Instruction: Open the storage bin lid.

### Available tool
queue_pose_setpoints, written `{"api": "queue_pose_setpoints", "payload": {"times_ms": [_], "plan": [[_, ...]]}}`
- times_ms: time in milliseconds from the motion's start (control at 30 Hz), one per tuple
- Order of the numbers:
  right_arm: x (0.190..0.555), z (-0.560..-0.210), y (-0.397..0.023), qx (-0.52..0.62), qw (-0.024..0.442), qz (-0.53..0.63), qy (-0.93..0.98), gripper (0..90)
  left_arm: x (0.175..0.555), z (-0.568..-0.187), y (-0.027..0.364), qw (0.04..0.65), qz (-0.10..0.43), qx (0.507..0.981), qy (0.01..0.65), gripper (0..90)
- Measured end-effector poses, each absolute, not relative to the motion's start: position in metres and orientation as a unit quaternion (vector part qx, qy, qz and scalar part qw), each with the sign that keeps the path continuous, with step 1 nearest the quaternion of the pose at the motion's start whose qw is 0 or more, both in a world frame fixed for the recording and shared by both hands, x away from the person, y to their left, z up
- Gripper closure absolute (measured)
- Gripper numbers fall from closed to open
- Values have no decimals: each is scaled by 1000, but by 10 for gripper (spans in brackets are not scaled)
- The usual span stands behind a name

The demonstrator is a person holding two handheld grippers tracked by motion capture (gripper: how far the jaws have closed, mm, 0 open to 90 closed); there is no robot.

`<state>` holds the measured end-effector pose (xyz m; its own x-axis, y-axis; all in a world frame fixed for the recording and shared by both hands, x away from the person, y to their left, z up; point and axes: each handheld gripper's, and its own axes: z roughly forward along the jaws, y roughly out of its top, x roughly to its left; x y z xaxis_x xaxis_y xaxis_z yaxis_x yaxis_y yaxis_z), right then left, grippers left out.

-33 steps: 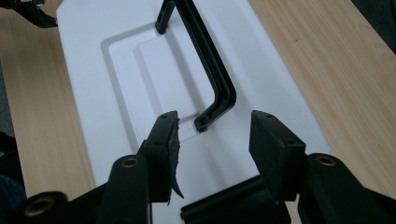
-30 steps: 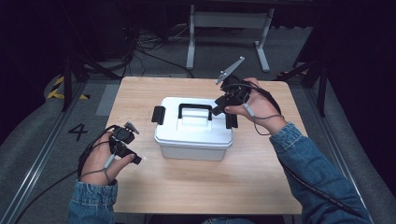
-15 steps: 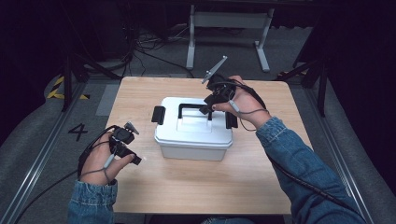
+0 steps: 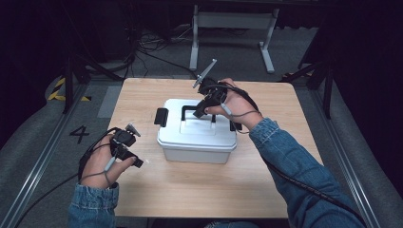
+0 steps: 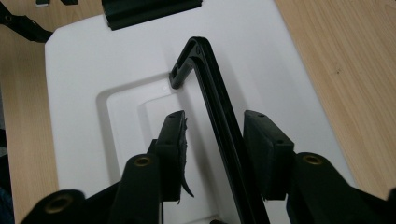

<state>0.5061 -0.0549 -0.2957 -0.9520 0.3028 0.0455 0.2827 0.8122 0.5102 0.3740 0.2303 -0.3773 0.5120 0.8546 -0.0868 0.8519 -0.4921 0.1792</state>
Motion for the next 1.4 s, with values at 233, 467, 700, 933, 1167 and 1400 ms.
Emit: {"api": "queue_pose_setpoints", "payload": {"times_ms": [233, 467, 700, 933, 1167, 1400], "plan": [[500, -296, -50, 124, 14, 246, 961, 791, 375, -378, 231, 100, 7, 864, 494, 375], [496, -297, -49, 95, 13, 242, 966, 823, 375, -379, 231, 98, 6, 865, 492, 374], [499, -297, -50, 79, 10, 246, 966, 830, 375, -379, 232, 102, 7, 863, 495, 373], [501, -296, -49, 74, 6, 243, 967, 833, 376, -379, 231, 102, 5, 864, 493, 373], [502, -295, -49, 73, 3, 245, 967, 840, 379, -379, 228, 100, 4, 866, 490, 373], [501, -283, -50, 65, 14, 255, 965, 845, 381, -379, 229, 98, 7, 869, 485, 373]]}}
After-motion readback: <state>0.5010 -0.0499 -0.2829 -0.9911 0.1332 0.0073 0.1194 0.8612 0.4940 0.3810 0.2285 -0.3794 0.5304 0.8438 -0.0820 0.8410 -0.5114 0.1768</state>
